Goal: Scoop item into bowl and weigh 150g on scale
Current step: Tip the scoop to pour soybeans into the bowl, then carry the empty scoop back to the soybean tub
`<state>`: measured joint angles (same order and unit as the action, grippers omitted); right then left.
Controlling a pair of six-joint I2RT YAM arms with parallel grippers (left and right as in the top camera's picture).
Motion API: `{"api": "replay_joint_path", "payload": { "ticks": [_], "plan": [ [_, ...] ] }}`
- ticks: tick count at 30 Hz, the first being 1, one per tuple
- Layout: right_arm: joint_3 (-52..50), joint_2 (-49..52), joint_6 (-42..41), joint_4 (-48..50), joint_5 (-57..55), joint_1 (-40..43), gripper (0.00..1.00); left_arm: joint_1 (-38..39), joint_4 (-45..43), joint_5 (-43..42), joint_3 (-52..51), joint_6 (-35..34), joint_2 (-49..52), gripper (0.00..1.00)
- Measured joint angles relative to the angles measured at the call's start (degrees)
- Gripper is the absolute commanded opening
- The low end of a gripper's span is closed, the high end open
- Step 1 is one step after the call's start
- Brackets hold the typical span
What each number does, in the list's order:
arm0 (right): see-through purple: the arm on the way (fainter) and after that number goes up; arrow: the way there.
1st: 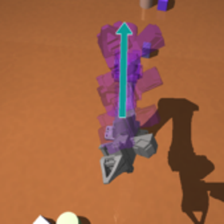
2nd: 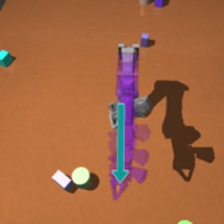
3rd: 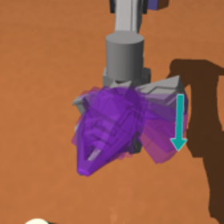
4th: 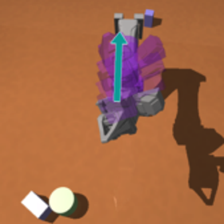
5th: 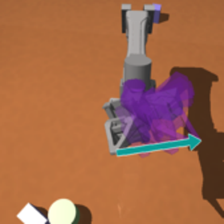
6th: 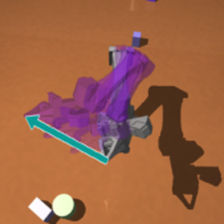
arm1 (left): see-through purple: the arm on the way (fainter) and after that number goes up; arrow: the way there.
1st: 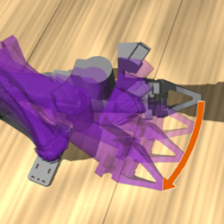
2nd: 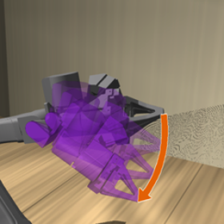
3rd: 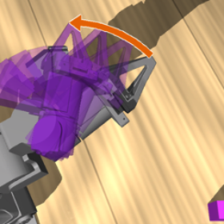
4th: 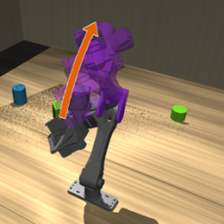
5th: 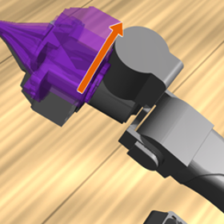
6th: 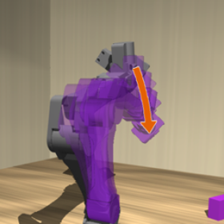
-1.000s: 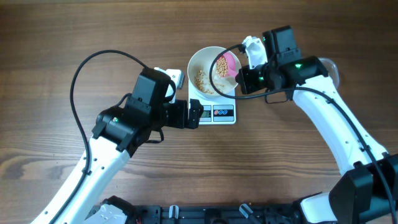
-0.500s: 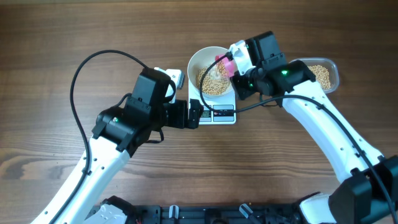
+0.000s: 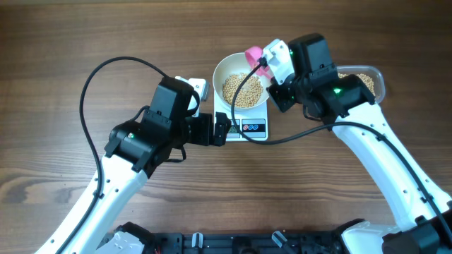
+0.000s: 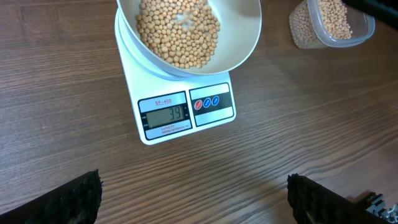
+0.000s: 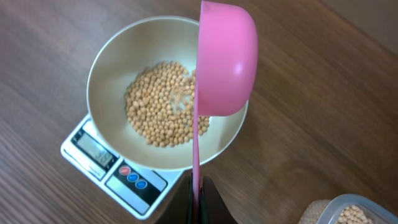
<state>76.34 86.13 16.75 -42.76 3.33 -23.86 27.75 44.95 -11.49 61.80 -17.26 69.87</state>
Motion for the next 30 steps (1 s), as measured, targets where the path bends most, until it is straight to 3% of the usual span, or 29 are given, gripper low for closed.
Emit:
{"api": "replay_joint_path", "payload": {
  "ticks": [13, 16, 20, 23, 27, 30],
  "plan": [
    [0.0, 0.0, 11.8, 1.9, -1.9, -2.3, 0.04, 0.0, 0.0, 0.0, 0.0, 0.0, 0.0, 1.0],
    [0.0, 0.0, 10.6, 3.1, -2.6, -2.3, 0.04, 0.0, 0.0, 0.0, 0.0, 0.0, 0.0, 1.0],
    [0.0, -1.3, 3.0, 4.7, 0.1, -1.6, 0.04, 0.0, 0.0, 0.0, 0.0, 0.0, 0.0, 1.0],
    [0.0, -5.1, -1.2, 3.0, 7.8, 4.9, 0.04, 0.0, 0.0, 0.0, 0.0, 0.0, 0.0, 1.0],
    [0.3, -7.3, -3.9, -3.1, 22.5, 22.0, 0.04, 0.0, 0.0, 0.0, 0.0, 0.0, 0.0, 1.0],
    [0.3, -7.3, -5.6, -7.7, 25.8, 34.8, 0.04, 0.0, 0.0, 0.0, 0.0, 0.0, 0.0, 1.0]
  ]
}}
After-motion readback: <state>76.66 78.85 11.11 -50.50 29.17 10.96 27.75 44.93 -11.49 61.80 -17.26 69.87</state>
